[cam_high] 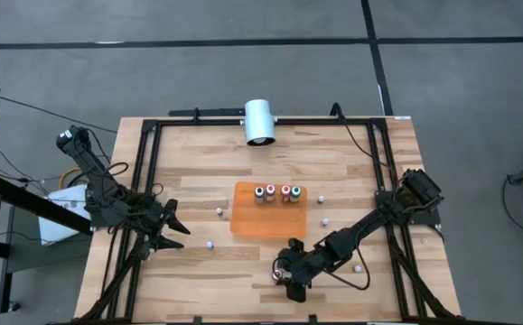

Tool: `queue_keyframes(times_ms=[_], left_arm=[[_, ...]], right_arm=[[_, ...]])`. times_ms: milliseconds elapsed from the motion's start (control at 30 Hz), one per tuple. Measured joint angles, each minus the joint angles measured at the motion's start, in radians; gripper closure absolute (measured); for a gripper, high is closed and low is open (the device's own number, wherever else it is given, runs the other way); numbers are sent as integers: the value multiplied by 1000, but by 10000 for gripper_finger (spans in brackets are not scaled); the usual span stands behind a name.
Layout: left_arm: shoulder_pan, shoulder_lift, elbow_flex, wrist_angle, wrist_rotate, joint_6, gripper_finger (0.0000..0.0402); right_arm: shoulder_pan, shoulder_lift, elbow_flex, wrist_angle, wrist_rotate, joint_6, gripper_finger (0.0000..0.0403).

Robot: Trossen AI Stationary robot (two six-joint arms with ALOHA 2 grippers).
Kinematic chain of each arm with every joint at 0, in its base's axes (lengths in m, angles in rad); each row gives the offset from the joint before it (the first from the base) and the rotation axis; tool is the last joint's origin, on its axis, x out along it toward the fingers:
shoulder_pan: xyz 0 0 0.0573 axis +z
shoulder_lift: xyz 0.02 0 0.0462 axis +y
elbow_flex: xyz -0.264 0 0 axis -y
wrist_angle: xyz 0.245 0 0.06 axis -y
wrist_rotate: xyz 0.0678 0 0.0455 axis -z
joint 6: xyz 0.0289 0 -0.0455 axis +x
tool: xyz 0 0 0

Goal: Pick & Place food coloring
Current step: Put the large red food coloring into the orange bin

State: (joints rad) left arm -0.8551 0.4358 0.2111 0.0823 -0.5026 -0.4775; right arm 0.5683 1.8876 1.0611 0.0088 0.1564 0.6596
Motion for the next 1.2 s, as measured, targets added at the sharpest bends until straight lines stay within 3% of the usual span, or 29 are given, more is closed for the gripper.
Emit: queue_keyframes(times_ms=[267, 1200], left_arm=[[0, 0, 0, -4, 0, 5, 198], [0, 0, 0, -23, -1, 4, 198]], right_arm=[[-29, 0, 0, 0, -2, 83, 163], [-39, 0, 0, 0, -2, 75, 164]])
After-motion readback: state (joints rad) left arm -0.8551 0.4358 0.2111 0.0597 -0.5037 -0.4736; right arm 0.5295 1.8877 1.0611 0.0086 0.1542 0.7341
